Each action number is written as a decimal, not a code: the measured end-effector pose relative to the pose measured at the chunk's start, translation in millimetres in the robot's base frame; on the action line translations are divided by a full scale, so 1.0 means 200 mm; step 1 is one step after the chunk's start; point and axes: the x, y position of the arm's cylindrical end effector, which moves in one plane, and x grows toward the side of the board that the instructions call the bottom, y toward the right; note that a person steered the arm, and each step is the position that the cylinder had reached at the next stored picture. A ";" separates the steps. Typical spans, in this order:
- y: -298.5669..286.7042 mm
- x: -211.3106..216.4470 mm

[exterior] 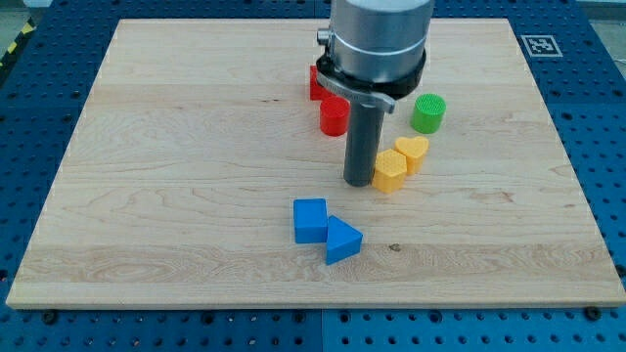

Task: Push the yellow blocks into a green circle

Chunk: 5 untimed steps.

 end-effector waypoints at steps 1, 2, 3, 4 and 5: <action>0.00 0.06; 0.00 0.08; 0.08 0.06; 0.22 0.05; 0.31 0.05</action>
